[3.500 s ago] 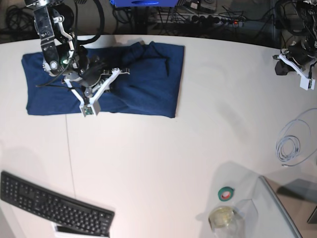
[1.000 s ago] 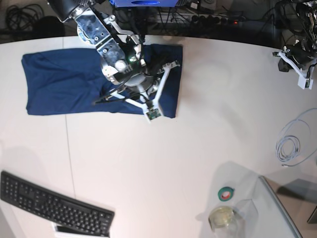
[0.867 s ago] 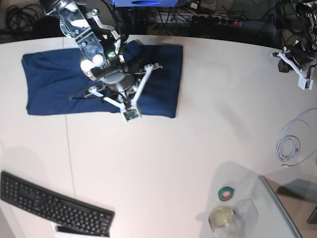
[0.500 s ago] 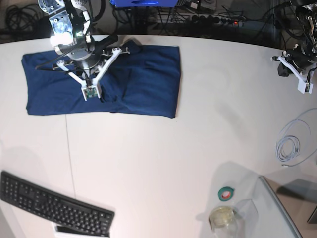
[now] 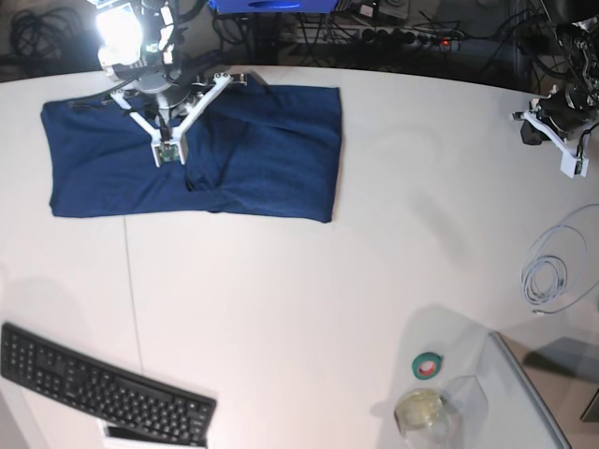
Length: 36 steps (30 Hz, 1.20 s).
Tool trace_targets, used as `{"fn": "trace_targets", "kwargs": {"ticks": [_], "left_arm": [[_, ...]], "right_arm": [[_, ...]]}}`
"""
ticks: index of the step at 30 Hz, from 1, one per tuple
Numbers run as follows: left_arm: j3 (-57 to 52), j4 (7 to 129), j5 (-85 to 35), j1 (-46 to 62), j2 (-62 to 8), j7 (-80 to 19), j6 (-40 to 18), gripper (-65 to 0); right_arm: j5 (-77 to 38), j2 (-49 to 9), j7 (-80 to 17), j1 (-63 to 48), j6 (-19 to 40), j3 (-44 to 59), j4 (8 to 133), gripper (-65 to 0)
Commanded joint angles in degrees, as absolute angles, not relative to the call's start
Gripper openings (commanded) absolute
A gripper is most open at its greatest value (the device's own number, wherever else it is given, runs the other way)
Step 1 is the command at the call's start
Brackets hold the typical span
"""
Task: Layout the t-shirt on the table in an organized manner, then fold the t-shirt properly
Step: 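Press and smooth the folded shirt with the right gripper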
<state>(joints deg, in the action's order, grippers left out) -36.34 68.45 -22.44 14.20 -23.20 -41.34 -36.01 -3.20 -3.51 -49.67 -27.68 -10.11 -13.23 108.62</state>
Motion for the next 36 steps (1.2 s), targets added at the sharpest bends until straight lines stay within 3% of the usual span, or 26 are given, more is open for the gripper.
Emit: {"fn": "trace_targets", "kwargs": {"ticks": [1, 4, 6, 11, 18, 24, 29, 36], "left_arm": [[-36.88, 69.32, -22.81, 14.11, -24.57, -40.57, -36.09, -65.0], [-36.88, 69.23, -22.81, 14.11, -24.66, -40.57, -36.09, -65.0], [-36.88, 69.23, -22.81, 14.11, -24.75, -40.57, -36.09, -65.0], [-36.88, 69.14, -22.81, 14.11, -24.75, -40.57, -36.09, -65.0], [-36.88, 69.14, -22.81, 14.11, -24.66, -40.57, -36.09, -65.0], [-36.88, 69.14, -22.81, 14.29, -24.66, -40.57, -36.09, -65.0], [-36.88, 69.14, -22.81, 14.20, -24.57, -40.57, -36.09, -65.0], [-36.88, 69.05, -22.81, 14.20, -24.57, -40.57, -36.09, -65.0]], "right_arm": [[-3.03, -2.86, -49.80, -27.56, -10.42, -12.26, 109.41, -54.2], [-3.03, -1.54, -53.76, -27.21, -10.42, -9.98, 110.37, -38.6], [-3.03, -1.36, -54.02, -27.30, -10.42, -9.19, 113.36, -33.3], [-3.03, -1.36, -52.26, -21.14, -10.42, -9.36, 113.98, -33.8], [-3.03, -1.27, -60.44, -7.87, -10.42, -13.58, 105.27, -33.6], [-2.95, 0.66, -61.41, -5.23, -12.18, -14.90, 100.44, -33.5], [-2.95, 0.75, -60.18, -1.98, -17.54, -15.34, 92.79, -23.3], [-3.03, 0.66, -57.54, -1.80, -17.54, -14.90, 89.27, -25.2]]}}
